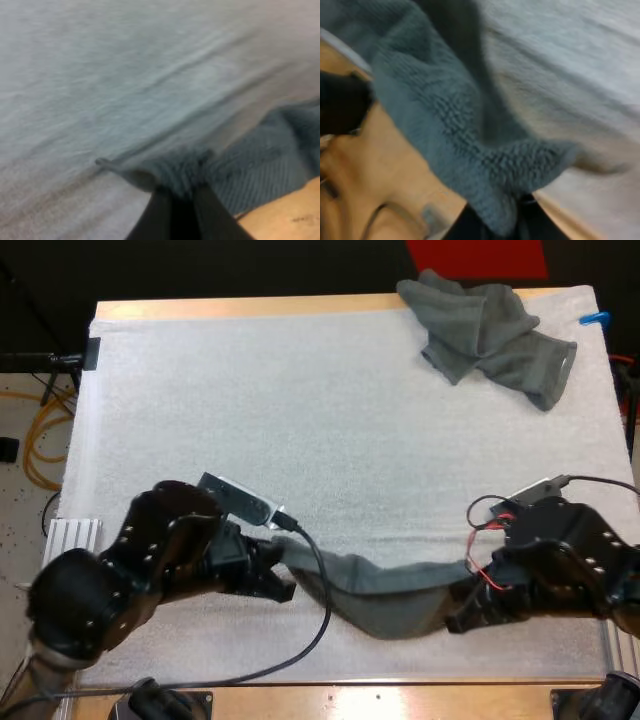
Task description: Pick towel from pile fold and stack
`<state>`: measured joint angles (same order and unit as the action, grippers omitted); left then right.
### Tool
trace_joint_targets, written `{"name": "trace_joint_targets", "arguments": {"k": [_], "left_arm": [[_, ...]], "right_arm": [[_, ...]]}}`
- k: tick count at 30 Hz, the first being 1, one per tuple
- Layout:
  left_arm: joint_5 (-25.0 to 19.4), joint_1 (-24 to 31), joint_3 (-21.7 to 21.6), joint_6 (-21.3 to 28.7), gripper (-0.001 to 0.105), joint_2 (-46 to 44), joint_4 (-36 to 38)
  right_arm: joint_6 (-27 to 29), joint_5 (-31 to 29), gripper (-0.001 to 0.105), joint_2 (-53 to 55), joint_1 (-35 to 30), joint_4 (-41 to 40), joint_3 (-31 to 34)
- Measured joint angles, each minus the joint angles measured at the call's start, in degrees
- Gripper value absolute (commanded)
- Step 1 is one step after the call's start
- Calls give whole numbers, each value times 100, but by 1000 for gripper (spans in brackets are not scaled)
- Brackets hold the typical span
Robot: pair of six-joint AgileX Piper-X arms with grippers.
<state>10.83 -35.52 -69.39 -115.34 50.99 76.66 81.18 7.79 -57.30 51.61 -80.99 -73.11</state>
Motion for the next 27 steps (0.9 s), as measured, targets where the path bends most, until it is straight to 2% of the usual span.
{"name": "trace_joint_targets", "arguments": {"k": [5,10,14,18,23,27], "left_arm": [[-165,369,880,268,0,251,-1182],[-247,1073,1535,554,0,1073,-2744],[36,1544,1567,841,0,1902,-3991],[379,1887,1567,910,0,2743,-4913],[428,2105,1567,909,0,3586,-5666],[443,2148,1567,916,2,3980,-6123]], "right_arm": [[86,-887,0,-685,-223,1034,816],[400,-1023,0,-1655,-1189,2549,1427],[665,-951,0,-2326,-1821,3654,1453],[664,-497,0,-2907,-2278,4639,1439],[409,-289,0,-3500,-2697,5460,1439],[271,31,0,-3864,-2914,5809,1439]]}}
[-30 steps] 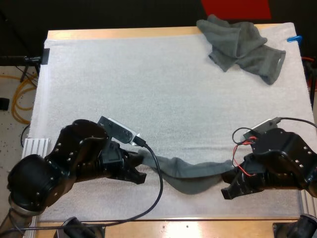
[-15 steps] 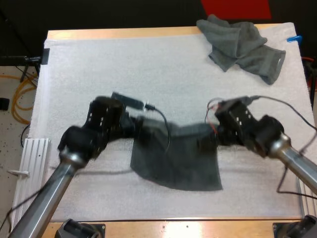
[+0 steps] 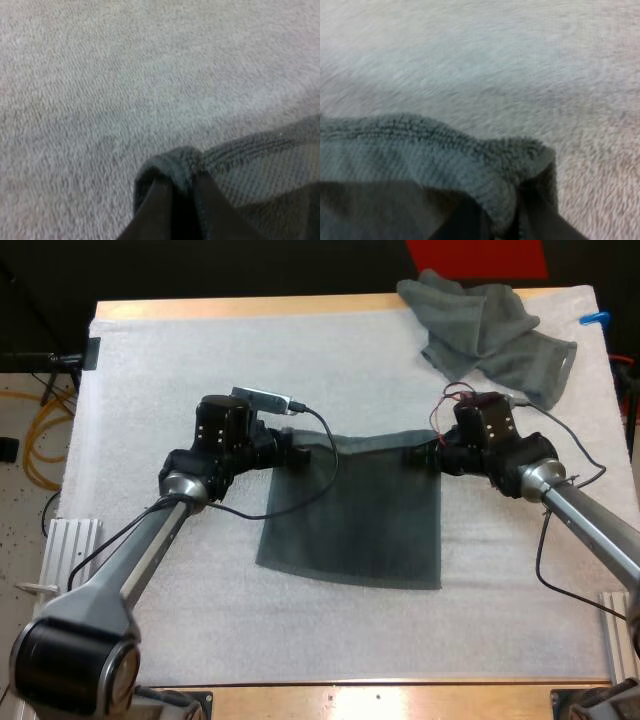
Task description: Pick towel from pile fold and stack
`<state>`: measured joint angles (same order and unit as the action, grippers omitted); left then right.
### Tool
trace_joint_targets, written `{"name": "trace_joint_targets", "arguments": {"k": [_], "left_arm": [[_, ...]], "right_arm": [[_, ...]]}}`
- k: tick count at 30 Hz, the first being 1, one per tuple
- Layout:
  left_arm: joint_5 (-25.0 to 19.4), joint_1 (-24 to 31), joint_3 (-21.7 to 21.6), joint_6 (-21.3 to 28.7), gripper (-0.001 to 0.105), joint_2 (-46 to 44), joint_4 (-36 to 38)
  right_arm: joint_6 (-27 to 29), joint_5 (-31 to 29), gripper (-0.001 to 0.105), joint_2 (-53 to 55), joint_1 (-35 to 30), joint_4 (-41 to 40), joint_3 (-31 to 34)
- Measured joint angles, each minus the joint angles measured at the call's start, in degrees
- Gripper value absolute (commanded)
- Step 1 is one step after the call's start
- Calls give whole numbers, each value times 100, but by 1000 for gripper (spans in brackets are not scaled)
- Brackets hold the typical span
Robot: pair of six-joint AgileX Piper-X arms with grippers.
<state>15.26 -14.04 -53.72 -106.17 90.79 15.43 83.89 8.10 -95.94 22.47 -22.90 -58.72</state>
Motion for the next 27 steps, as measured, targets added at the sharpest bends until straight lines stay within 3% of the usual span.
{"name": "trace_joint_targets", "arguments": {"k": [1,4,6,9,12,18,27], "left_arm": [[0,0,0,1,4,73,-97],[0,0,0,-1,20,205,-280],[-24,0,-29,7,45,215,-362],[-28,0,-241,21,74,215,-447],[-28,0,-659,21,80,215,-392],[-28,7,-1409,361,80,-175,505],[-32,7,-1513,752,80,-1690,1927]], "right_arm": [[-92,20,2,-65,-40,41,0],[-350,218,22,-227,-177,229,0],[-637,456,47,-278,-290,495,0],[-1018,850,71,-281,-528,1255,0],[-1277,1124,72,-254,-747,1895,-98],[-1262,1217,70,376,-958,1909,-379],[-743,1258,64,2079,-850,183,-393]]}}
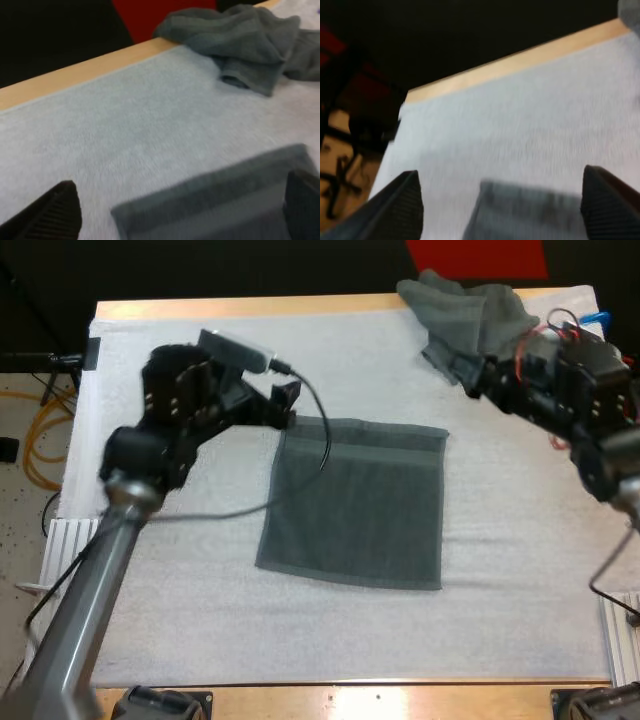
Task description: Pick towel from pile fold and stack
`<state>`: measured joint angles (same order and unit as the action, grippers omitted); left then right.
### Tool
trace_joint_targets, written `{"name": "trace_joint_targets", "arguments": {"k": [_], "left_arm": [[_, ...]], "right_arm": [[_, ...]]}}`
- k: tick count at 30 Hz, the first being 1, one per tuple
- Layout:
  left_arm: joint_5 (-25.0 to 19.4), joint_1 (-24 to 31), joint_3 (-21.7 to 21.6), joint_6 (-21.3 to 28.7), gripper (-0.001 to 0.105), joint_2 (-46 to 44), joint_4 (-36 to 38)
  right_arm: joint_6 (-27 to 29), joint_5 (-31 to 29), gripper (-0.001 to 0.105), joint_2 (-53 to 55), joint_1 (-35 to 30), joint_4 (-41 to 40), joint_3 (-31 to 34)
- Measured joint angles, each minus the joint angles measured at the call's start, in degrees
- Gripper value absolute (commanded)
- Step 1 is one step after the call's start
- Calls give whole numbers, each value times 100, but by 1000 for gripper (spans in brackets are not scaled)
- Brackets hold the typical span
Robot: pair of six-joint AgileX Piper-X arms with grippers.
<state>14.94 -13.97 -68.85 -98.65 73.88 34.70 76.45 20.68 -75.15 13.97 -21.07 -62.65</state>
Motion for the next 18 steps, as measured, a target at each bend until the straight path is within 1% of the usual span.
{"name": "trace_joint_targets", "arguments": {"k": [4,7,9,13,15,18], "left_arm": [[0,0,0,20,80,-635,831],[0,0,3,44,80,-1038,1465],[0,0,88,44,80,-1329,1761],[0,0,569,44,80,-1953,2107],[0,0,917,5,80,-2262,2205],[0,0,1419,5,80,-2687,2321]], "right_arm": [[241,-84,64,728,177,-1168,0],[341,-413,64,1249,415,-2057,26],[386,-708,64,1561,618,-2571,133],[357,-1231,64,2253,1136,-3346,621],[176,-1440,64,2577,1416,-3592,946],[-225,-1532,64,2971,1800,-3728,1593]]}}
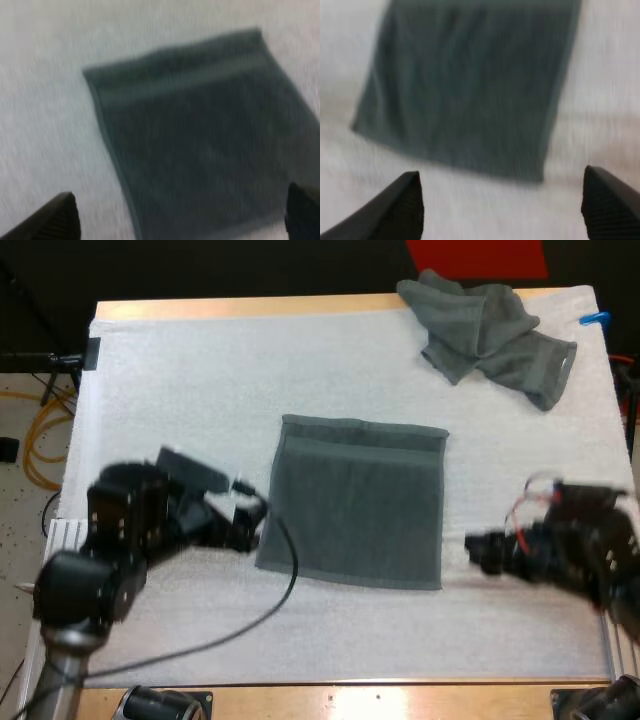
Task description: Pick towel from pile fold and stack
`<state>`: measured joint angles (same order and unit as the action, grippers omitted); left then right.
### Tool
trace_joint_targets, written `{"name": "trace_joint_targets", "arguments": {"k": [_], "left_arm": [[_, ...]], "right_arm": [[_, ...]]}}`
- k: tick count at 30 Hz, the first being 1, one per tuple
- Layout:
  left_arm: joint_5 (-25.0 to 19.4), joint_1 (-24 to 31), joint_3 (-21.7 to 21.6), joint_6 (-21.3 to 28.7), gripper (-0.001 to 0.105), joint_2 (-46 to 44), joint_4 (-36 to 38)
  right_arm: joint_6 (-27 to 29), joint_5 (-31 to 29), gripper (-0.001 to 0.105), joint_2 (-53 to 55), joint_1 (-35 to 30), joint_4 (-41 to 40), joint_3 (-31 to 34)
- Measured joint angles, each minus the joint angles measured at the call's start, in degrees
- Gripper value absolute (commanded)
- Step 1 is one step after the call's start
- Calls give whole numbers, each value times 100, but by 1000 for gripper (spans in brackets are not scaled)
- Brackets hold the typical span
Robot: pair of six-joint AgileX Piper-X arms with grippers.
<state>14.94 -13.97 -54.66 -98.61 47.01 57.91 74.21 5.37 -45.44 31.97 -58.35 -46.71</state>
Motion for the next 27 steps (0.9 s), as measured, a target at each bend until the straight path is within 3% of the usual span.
{"name": "trace_joint_targets", "arguments": {"k": [6,13,19,27], "left_arm": [[0,0,911,-227,80,-483,126],[0,0,1661,-278,80,-525,147],[0,0,1767,-312,80,-525,70],[0,0,1767,-564,80,-525,-122]], "right_arm": [[-957,-32,64,362,562,150,1252],[-1852,123,64,126,631,1835,2487],[-2493,676,64,-782,631,3494,2978],[-2816,741,64,-2171,631,5096,2986]]}}
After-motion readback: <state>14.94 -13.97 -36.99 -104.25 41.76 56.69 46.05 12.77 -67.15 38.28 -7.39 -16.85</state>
